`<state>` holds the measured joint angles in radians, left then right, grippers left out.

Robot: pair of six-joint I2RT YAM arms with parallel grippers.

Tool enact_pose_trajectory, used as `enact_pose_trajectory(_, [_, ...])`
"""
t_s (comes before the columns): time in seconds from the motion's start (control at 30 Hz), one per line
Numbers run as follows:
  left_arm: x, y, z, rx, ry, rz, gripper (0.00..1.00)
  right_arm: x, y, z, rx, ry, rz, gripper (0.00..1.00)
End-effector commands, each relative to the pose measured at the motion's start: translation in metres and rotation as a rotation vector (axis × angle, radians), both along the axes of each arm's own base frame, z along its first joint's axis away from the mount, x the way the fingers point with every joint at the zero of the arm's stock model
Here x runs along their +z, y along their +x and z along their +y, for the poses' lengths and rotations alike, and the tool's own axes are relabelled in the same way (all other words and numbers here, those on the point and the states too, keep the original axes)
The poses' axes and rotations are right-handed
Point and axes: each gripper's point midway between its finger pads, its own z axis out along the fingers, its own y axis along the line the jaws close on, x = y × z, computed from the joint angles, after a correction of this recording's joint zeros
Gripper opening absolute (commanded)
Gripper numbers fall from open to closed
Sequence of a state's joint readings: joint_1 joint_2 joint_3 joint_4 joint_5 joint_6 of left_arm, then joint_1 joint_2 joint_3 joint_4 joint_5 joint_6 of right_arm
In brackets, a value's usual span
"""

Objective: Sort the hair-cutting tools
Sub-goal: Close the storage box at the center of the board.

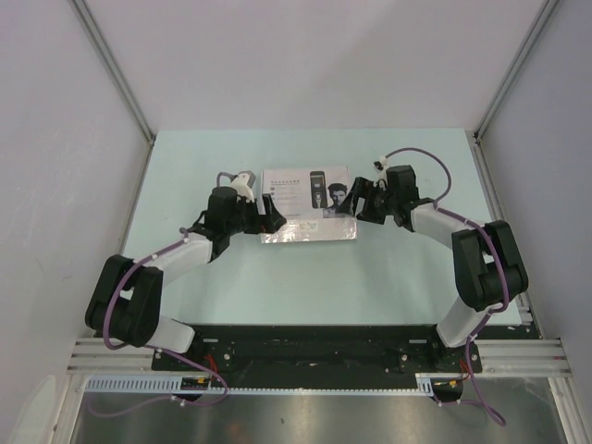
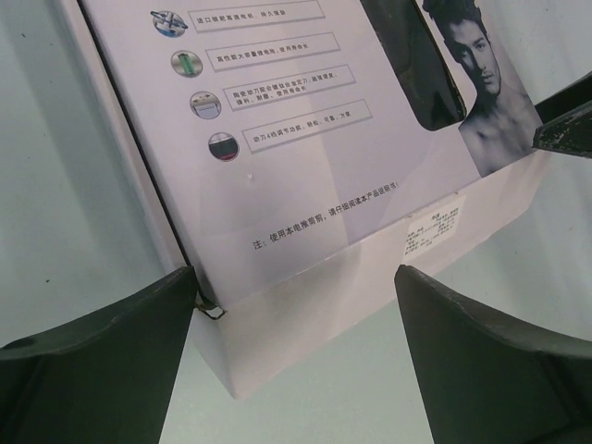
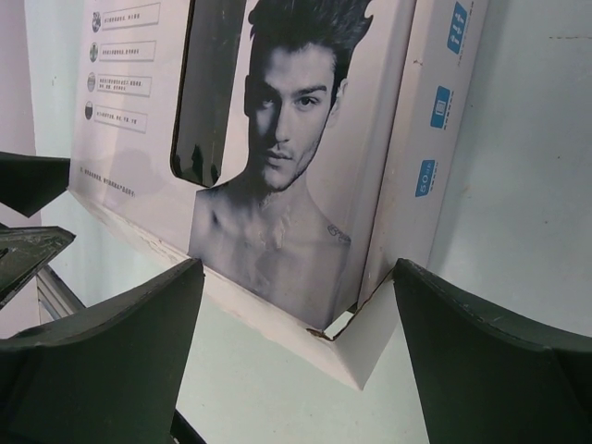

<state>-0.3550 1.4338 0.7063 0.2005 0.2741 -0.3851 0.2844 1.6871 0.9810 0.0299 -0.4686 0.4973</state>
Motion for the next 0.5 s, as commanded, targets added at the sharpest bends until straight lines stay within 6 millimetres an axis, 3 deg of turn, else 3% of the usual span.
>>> enact_pose_trajectory(0.0, [0.026,0.003,-0.014,-0.052,-0.058,-0.047,0.9,0.028,0.008,0.018,0.023,0.042,-0.036,0.87])
enact_pose_trajectory(0.3, [0.046,0.004,-0.014,-0.046,-0.047,-0.016,0.79,0.041,0.009,0.019,-0.045,0.05,0.102,0.7])
enact_pose_trajectory(0.47, [0.051,0.005,-0.017,-0.056,-0.066,-0.015,0.72,0.047,0.009,0.021,-0.053,0.109,0.144,0.67])
